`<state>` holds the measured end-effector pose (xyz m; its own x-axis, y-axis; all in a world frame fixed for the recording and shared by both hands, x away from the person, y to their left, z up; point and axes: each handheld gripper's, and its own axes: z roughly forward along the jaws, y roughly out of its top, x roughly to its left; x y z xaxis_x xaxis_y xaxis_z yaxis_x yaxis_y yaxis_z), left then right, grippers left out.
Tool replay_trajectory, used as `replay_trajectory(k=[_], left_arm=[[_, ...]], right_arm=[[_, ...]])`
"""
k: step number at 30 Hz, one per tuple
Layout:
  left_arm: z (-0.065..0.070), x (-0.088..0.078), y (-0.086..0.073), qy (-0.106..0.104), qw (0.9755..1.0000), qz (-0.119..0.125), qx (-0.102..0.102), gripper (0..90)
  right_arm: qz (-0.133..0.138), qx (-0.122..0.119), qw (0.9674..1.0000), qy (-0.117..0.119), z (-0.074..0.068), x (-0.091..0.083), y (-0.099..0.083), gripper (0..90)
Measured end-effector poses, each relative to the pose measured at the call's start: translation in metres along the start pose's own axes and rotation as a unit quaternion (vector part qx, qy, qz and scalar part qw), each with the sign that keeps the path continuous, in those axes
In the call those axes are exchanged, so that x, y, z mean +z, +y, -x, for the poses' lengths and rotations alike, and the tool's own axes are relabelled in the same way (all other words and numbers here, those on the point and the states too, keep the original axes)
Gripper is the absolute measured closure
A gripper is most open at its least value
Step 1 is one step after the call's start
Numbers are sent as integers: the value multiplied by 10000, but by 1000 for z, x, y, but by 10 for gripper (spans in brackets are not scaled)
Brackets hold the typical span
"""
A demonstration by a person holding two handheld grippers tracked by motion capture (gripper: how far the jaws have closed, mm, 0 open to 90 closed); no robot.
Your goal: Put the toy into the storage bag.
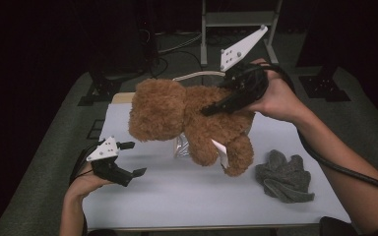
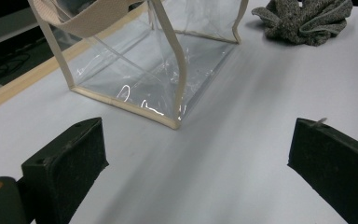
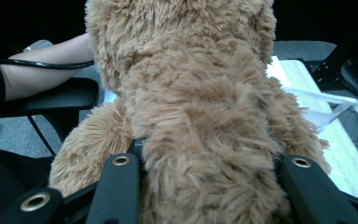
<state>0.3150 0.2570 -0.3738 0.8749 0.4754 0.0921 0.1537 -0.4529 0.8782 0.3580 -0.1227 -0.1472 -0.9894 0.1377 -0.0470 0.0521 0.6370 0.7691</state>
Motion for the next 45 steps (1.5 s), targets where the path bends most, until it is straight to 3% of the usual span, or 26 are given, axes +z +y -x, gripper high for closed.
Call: replay_trajectory(k=[4,13,27,32,40,41,42,43,45], left_arm=[[0,2,0,-3,10000,-8,-4,33],[-2,1,-2,10,10000,-20,-48,33],[-5,-2,-4,101,9999,-98,5,29],[-5,-4,-5,119,9999,-93,-52,29],[-8,-6,-9,133,9997,-149,-105,29],[-9,-5,-10,131,9997,-145,-124,29],[-9,-5,-10,131,9997,-144,-141,29],[-10,-5,-11,132,9997,-175,-131,29],[-10,-5,-11,133,9997,-189,-122,29]], right_arm=[[-7,49,10000,0,7,-3,8,564],[-22,128,9999,-29,38,-6,26,563],[-155,96,9997,-165,78,-7,50,563],[-164,147,9996,-187,91,-4,53,562],[-217,300,9990,-246,128,2,51,563],[-218,351,9987,-295,137,3,50,563],[-218,351,9987,-295,137,3,50,563],[-212,387,9984,-342,147,3,49,563],[-228,430,9981,-368,151,2,48,563]])
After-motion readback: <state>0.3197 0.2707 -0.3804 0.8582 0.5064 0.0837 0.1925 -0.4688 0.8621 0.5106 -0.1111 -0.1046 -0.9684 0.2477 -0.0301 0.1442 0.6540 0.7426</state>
